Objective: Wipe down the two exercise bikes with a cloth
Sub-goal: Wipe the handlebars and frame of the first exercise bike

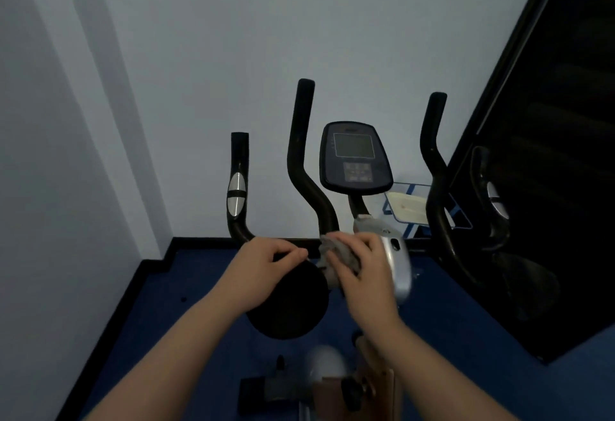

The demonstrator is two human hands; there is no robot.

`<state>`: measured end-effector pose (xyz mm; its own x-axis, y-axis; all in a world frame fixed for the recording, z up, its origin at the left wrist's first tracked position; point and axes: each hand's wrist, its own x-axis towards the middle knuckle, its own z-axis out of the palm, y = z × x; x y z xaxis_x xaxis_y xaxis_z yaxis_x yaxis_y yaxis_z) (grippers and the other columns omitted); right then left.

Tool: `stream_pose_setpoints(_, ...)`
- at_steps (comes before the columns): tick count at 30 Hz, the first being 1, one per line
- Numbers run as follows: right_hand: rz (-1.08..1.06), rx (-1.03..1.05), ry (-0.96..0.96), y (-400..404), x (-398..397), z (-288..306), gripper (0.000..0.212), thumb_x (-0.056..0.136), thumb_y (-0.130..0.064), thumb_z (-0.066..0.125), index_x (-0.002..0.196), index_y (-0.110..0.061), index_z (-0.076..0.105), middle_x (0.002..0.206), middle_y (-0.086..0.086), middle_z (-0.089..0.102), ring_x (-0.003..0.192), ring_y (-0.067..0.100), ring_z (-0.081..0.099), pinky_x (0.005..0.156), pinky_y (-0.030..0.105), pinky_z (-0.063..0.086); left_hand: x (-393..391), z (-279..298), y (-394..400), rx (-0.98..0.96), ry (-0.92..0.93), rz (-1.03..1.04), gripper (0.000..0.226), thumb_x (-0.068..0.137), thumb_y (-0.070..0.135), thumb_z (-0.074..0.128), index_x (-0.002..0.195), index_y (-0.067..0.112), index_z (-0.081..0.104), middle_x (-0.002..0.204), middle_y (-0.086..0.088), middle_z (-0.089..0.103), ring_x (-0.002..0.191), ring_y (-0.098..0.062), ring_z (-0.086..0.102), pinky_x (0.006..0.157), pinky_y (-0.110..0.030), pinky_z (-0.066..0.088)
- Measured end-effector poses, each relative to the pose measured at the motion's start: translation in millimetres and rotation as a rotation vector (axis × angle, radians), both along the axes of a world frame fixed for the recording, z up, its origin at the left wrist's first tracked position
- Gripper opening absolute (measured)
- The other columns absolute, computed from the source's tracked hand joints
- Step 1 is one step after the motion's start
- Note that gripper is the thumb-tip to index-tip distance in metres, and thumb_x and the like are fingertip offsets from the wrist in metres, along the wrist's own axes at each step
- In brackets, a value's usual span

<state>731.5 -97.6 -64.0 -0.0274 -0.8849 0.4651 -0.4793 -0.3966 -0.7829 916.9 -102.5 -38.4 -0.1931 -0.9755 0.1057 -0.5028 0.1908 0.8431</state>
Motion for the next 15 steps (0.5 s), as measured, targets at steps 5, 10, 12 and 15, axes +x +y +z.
stream_pose_setpoints(5,-0.106,0.003,-0.064,23,12,-13,0.036,0.09,-0.012,0.067,0.111,-0.042,0.063,0.109,-0.009,0.044,0.102,-0.004,0.049,0.086,0.009,0.043,0,-1,1,-0.005,-0.033,0.018,0.019,0.094,0.039,0.058,0.094,0.033,0.076,0.082,0.018,0.072,0.078,0.006,0.065,0.071,-0.018,0.052)
stream_pose_setpoints(10,-0.072,-0.046,0.006,23,14,-18,0.037,0.085,-0.005,0.069,0.112,-0.03,0.069,0.106,-0.008,0.043,0.098,-0.002,0.051,0.083,0.008,0.042,-1,-2,1,-0.031,-0.05,0.029,0.018,0.094,0.039,0.059,0.094,0.033,0.076,0.081,0.018,0.073,0.078,0.007,0.065,0.072,-0.02,0.052)
stream_pose_setpoints(12,-0.089,0.038,-0.045,5,14,-2,0.031,0.088,-0.01,0.069,0.112,-0.03,0.068,0.107,-0.008,0.044,0.098,-0.002,0.05,0.086,0.01,0.044,0,-2,1,-0.032,-0.058,0.028,0.018,0.094,0.039,0.059,0.093,0.033,0.076,0.078,0.018,0.072,0.076,0.006,0.065,0.069,-0.021,0.051)
stream_pose_setpoints(15,-0.145,0.01,-0.141,17,22,-10,0.031,0.088,-0.011,0.069,0.111,-0.032,0.067,0.108,-0.012,0.044,0.099,-0.003,0.052,0.084,0.006,0.043,0,-2,1,-0.046,-0.075,0.032,0.017,0.094,0.04,0.058,0.087,0.039,0.074,0.078,0.022,0.071,0.077,0.006,0.064,0.072,-0.024,0.053)
